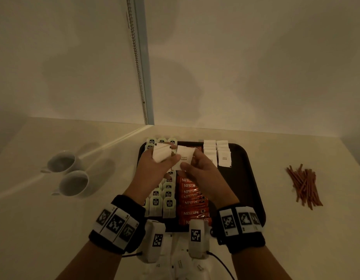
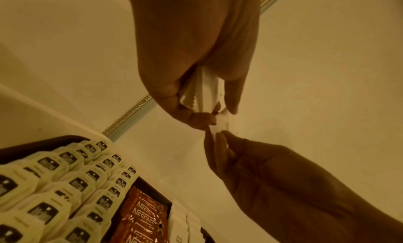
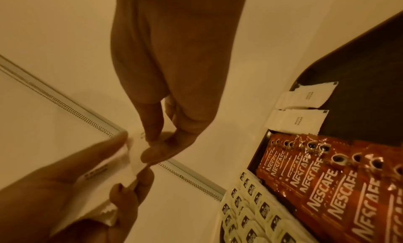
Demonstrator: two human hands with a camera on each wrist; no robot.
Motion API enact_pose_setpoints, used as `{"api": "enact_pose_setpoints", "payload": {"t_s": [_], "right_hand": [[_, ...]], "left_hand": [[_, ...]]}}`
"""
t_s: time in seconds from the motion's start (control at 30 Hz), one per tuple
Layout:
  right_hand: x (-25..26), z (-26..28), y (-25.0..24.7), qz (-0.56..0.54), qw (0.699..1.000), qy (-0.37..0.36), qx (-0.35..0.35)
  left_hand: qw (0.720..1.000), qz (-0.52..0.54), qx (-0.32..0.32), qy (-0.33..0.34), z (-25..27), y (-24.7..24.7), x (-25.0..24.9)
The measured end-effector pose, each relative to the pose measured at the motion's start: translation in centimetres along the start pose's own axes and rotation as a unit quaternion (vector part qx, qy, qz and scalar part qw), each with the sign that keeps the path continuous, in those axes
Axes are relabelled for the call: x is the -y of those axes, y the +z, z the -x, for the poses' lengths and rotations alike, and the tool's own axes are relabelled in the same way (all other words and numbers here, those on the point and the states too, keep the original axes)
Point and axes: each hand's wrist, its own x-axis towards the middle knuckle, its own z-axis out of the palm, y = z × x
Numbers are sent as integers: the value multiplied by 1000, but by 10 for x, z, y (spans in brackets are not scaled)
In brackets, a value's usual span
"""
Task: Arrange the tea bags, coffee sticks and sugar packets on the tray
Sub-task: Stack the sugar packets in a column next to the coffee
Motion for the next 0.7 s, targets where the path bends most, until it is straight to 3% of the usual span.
{"api": "enact_pose_setpoints", "payload": {"t_s": [0.1,0.3,0.37,0.47,0.57,0.7], "right_hand": [[0,0,1,-49,999,5,-1],[-5,0,-7,22,998,-30,-50],[-5,1,-15,10,998,-32,-61],[-7,-5,-47,35,992,-32,-121],[-21,-21,-99,116,965,-23,-233],[-46,-45,-165,278,899,48,-334]], "left_hand": [[1000,-17,-19,7,-2,2,1],[999,-30,-19,11,-7,7,2],[1000,6,-16,-25,-7,10,3],[981,150,11,-126,-7,7,6],[941,274,28,-195,-6,-3,9],[920,319,17,-228,-4,-9,8]]}}
